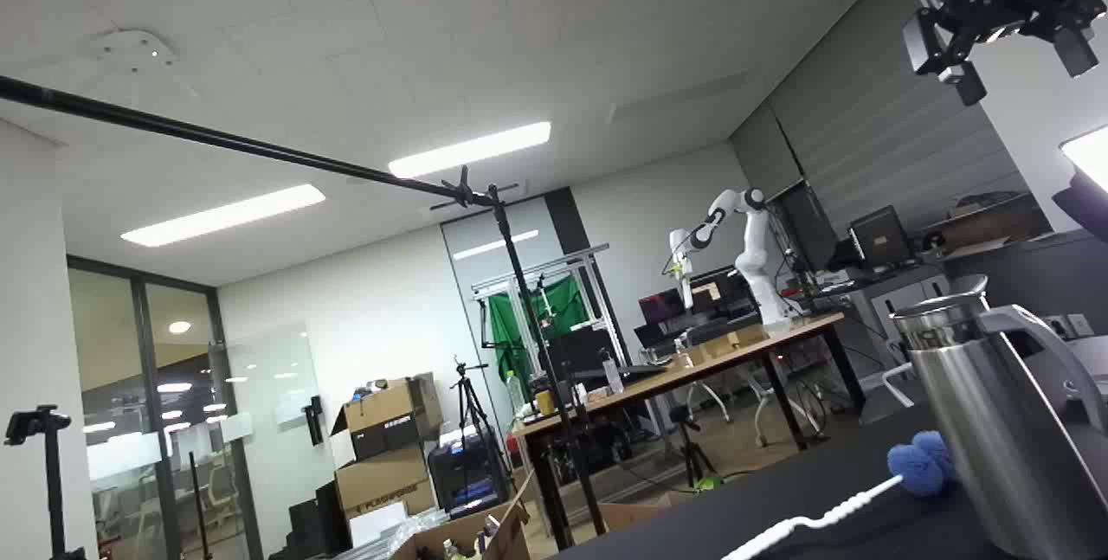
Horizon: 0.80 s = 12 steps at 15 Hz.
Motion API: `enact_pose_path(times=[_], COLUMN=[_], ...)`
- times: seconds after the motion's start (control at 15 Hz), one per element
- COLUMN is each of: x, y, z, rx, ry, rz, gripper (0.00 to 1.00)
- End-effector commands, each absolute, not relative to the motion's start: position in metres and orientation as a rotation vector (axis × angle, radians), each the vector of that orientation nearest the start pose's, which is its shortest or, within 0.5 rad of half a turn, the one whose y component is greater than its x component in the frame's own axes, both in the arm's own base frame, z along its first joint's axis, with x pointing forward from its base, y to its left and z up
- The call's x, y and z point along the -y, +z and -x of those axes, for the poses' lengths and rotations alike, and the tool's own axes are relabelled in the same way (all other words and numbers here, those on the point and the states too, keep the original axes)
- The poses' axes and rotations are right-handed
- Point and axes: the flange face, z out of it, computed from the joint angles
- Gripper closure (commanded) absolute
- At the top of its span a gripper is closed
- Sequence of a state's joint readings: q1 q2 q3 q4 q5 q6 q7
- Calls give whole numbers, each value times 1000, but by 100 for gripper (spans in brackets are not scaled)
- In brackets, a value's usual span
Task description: Put the flask inside the flask and use it to scrub the inside
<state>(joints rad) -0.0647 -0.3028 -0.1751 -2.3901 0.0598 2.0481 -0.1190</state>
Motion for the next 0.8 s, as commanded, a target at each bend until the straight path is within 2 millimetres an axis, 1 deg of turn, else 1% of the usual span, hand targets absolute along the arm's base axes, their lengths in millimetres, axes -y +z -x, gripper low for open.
enact_pose_path(times=[0.0, 0.53, 0.6, 0.73], x=[104, 104, 103, 91], y=[429, 430, 431, 439], z=[-431, -431, -438, -468], rx=[-213, -214, -208, -316], ry=[40, 38, 18, -46], rz=[3023, 3023, 3036, 3030], gripper=[0, 0, 0, 0])
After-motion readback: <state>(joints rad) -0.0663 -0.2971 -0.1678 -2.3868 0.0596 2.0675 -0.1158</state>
